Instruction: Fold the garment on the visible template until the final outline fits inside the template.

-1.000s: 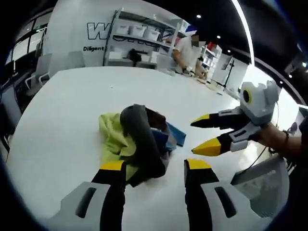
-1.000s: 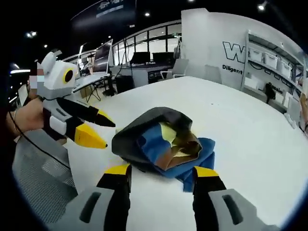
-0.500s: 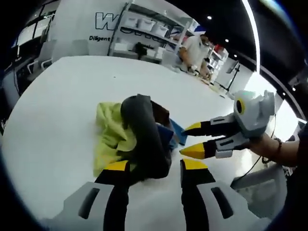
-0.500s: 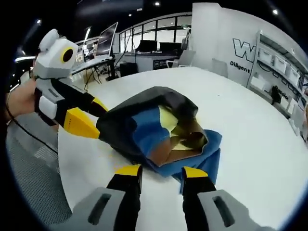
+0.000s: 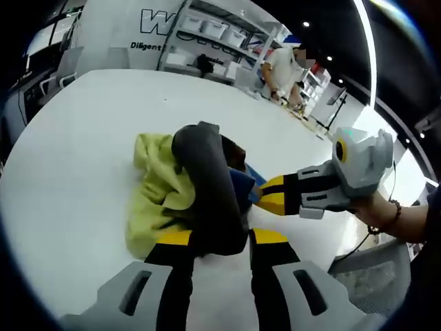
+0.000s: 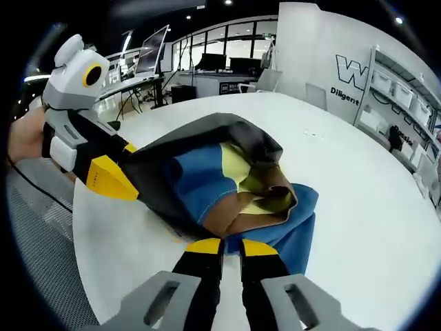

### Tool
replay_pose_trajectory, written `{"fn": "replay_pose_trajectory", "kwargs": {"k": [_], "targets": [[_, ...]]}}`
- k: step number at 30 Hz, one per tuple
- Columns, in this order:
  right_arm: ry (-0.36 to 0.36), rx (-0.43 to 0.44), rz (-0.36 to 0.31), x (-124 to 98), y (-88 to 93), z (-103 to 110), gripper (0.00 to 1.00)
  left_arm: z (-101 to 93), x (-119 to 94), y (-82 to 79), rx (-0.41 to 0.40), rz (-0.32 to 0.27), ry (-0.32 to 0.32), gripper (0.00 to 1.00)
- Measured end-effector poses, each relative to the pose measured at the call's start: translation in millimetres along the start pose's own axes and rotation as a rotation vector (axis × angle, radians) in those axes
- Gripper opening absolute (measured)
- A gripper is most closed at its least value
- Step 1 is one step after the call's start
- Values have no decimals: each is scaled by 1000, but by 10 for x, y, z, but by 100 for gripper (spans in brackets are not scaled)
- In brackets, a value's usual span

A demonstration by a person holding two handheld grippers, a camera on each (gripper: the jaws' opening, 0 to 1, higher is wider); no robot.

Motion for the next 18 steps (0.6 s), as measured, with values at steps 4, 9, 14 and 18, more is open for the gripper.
{"fn": "replay_pose_trajectory", "kwargs": {"k": [4, 9, 14, 18], "targets": [[-6, -2, 6, 9, 20, 10, 0, 20, 17, 26, -4, 18, -8, 23], [-6, 0, -1, -8, 12, 7, 0, -3, 28, 16, -25, 1, 24, 11], [7, 6, -24, -86, -35, -28, 0, -5, 22, -6, 26, -19, 33, 0], [37, 17, -59, -177, -93, -82, 0, -15, -27, -57, 39, -60, 41, 0]]}}
Point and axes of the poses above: the point that each gripper's makers call its tool centre point, and the gripper's own axes: x roughly forward along the fingers, z roughly to its left, y roughly out of its underside, the point moved 8 cm from there along -x, roughly backward along the fingers
